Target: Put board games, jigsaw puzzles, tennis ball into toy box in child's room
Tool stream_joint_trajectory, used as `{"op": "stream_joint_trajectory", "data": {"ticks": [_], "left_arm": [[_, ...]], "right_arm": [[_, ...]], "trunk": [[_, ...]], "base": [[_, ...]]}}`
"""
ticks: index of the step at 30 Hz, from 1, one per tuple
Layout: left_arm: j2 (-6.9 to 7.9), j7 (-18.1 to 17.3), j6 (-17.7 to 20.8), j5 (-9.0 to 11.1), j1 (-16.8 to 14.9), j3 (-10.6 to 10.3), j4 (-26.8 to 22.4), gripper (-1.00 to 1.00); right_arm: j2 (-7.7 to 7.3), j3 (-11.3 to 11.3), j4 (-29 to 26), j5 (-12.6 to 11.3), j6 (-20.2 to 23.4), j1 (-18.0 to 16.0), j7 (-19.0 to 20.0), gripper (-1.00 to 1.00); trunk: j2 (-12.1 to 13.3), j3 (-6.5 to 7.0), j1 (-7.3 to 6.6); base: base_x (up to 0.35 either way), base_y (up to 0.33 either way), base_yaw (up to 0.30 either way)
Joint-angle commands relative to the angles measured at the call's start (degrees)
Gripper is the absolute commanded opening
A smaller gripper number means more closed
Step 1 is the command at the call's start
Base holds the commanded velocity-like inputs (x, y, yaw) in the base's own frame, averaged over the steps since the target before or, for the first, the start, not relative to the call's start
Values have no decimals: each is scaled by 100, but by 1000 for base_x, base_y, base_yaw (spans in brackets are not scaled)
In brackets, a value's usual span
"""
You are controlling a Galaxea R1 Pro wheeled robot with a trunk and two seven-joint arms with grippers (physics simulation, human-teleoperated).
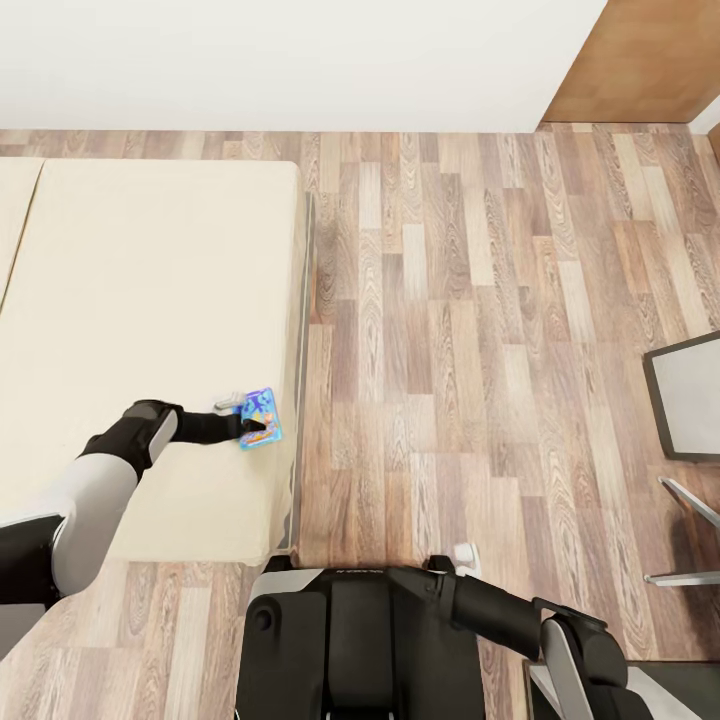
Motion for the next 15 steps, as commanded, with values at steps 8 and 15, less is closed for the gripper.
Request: {"op": "stream_joint_trajectory", "data": {"ticks": [8, 15], "left_arm": [[-3, -42, 291, -61, 2, 46, 15, 100], [0, -42, 315, -61, 2, 46, 16, 100]], "right_arm": [[0, -15, -1, 7, 25, -2, 19, 100], [0, -15, -1, 8, 25, -2, 19, 100]], "trunk": [[-9, -6, 3], [-9, -6, 3]], "base": [[0, 0, 0], [0, 0, 0]]}}
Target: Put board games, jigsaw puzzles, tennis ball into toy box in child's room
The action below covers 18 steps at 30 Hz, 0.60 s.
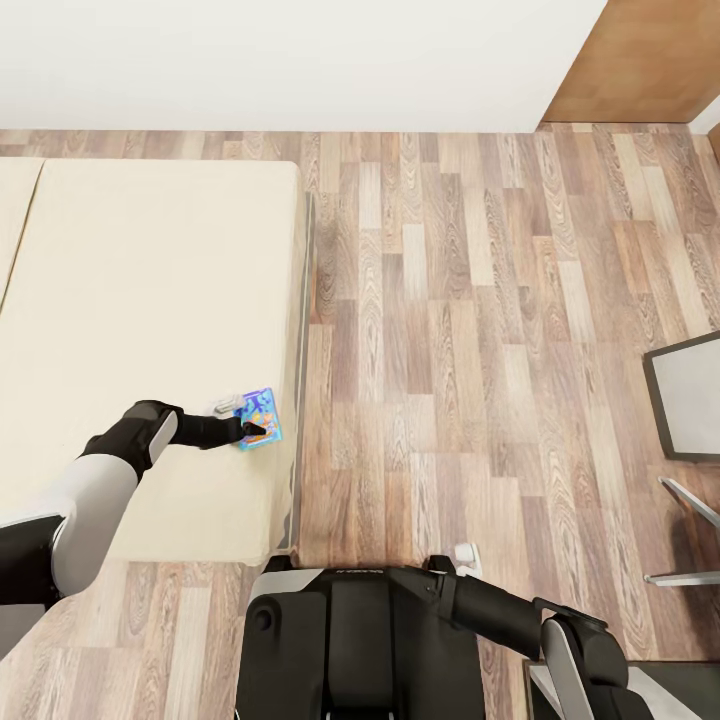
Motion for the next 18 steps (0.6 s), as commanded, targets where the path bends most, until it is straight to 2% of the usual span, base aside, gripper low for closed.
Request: {"op": "stream_joint_trajectory", "data": {"ticks": [1, 18], "left_arm": [[-3, -41, 32, -61, -2, 47, -5, 100], [14, -85, 48, -52, -2, 53, -5, 100]], "right_arm": [[5, -11, -2, 4, 25, -2, 22, 100], [7, -11, -2, 8, 25, -2, 22, 100]], "trunk": [[-9, -6, 3], [-9, -6, 3]], "base": [[0, 0, 0], [0, 0, 0]]}}
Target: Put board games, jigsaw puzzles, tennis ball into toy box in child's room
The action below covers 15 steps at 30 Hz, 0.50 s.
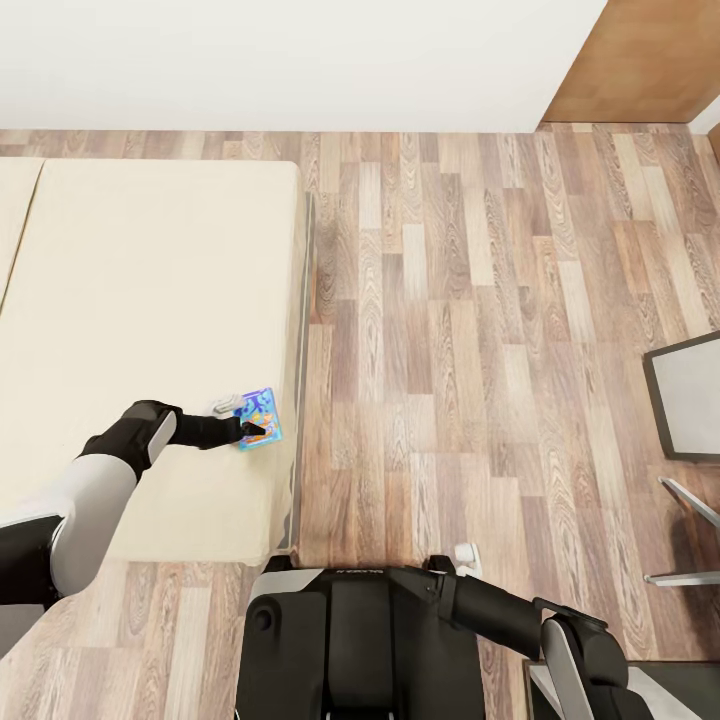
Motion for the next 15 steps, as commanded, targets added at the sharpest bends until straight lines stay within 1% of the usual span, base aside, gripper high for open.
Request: {"op": "stream_joint_trajectory", "data": {"ticks": [1, 8, 12, 15], "left_arm": [[0, -51, 31, -56, -2, 48, -5, 100], [51, -86, 24, -37, 1, 49, -5, 100], [137, -98, 15, -17, 8, 49, -5, 100], [244, -222, 8, -11, 13, 49, -5, 100]], "right_arm": [[4, -11, -2, 3, 25, -2, 22, 100], [3, -11, -2, 5, 28, -2, 22, 100], [-3, -11, -2, 6, 31, -2, 22, 100], [-11, -11, -2, 7, 32, -2, 22, 100]], "trunk": [[-9, -6, 3], [-9, -5, 3], [-9, 16, 3], [-9, 41, 3]], "base": [[0, 0, 0], [0, 0, 0], [0, 0, 0], [0, 0, 0]]}}
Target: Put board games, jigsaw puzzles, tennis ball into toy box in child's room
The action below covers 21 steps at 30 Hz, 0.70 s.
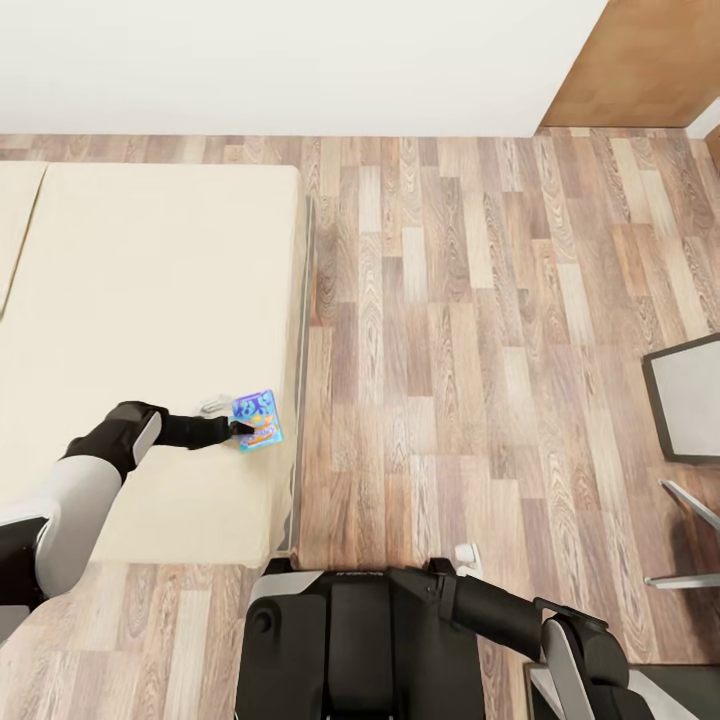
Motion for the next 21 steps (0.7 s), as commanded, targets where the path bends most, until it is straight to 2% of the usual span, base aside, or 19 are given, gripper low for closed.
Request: {"op": "stream_joint_trajectory", "data": {"ticks": [1, 8, 12, 14, 16, 17, 21], "left_arm": [[21, -91, 30, -61, -1, 47, -4, 100], [300, -791, 17, -99, 2, 40, -4, 100], [529, -1076, 10, -102, 18, 33, -4, 100], [722, -1254, 1, -94, 31, 31, -4, 100], [825, -1388, -12, -90, 53, 32, -4, 100], [917, -1575, -28, -91, 87, 34, -4, 100], [1131, -2288, -146, -109, 242, 37, -4, 100]], "right_arm": [[4, -11, -2, 6, 25, -2, 22, 100], [9, -11, -2, 8, 26, -2, 22, 100], [7, -11, -2, 8, 26, -2, 22, 100], [7, -11, -2, 8, 26, -2, 22, 100], [8, -11, -2, 8, 27, -2, 22, 100], [5, -11, -2, 8, 27, -2, 22, 100], [2, -11, -2, 3, 27, -2, 22, 100]], "trunk": [[-8, 3, 4], [-8, 66, 4], [-8, 103, 4], [-8, 122, 4], [-8, 140, 4], [-8, 149, 4], [-8, 186, 4]], "base": [[0, 0, 0], [0, 0, 0], [0, 0, 0], [0, 0, 0], [0, 0, 0], [0, 0, 0], [0, 0, 0]]}}
